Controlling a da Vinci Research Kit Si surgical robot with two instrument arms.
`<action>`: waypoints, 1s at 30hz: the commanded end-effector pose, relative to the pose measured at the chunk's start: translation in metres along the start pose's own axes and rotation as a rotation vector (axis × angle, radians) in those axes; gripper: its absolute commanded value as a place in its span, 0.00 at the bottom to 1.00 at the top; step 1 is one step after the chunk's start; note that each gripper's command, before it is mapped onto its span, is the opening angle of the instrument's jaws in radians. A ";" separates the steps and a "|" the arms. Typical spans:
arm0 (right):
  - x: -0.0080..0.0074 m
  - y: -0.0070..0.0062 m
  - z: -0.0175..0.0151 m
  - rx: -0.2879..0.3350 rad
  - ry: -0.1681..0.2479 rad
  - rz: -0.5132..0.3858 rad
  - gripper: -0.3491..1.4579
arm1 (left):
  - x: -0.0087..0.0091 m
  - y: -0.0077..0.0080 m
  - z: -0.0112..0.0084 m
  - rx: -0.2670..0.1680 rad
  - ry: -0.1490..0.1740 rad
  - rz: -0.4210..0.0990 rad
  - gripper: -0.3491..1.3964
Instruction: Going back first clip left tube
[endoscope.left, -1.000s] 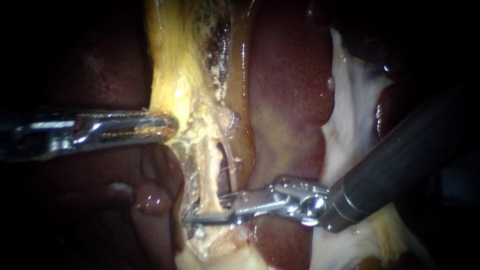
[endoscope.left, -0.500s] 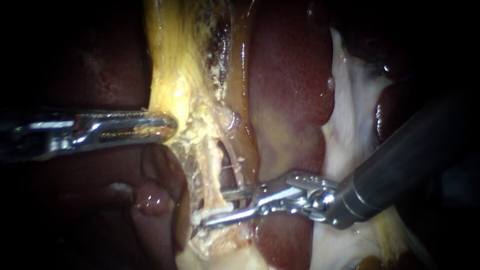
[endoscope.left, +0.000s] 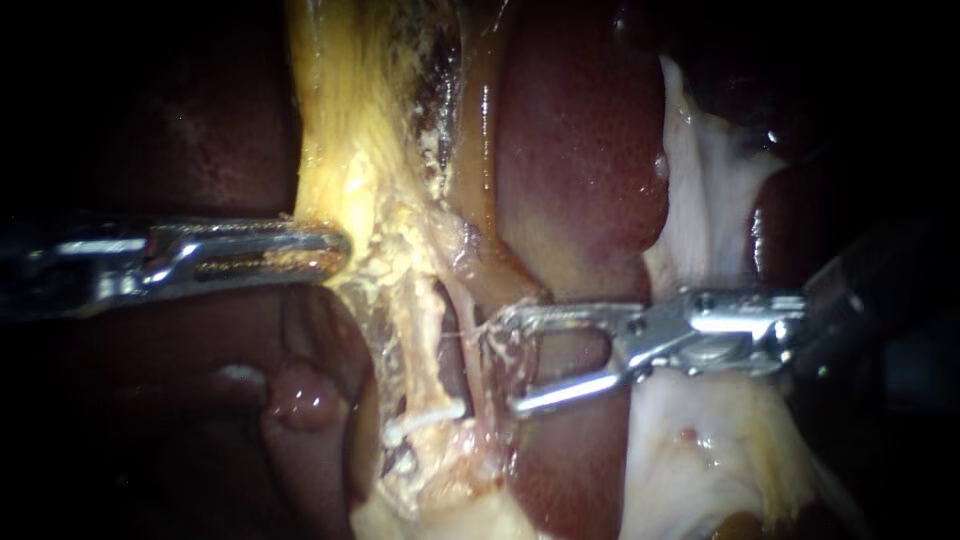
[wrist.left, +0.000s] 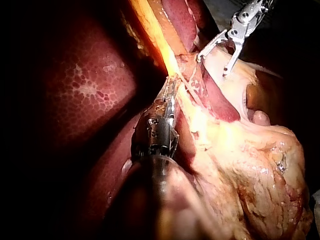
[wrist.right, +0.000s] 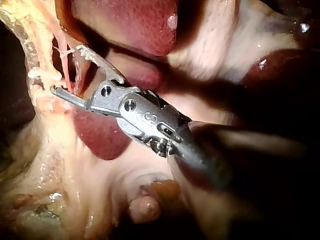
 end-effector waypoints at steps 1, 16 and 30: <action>0.0002 0.0000 -0.0001 0.000 0.000 -0.001 0.52 | 0.0000 0.0000 0.0000 0.000 0.000 0.000 0.06; 0.0006 -0.0003 -0.0002 -0.002 0.006 -0.022 0.52 | 0.0032 0.0042 0.0067 0.002 0.004 0.002 0.06; 0.0009 -0.0004 -0.0003 -0.002 0.006 -0.027 0.52 | 0.0039 0.0035 0.0101 0.014 0.031 -0.001 0.06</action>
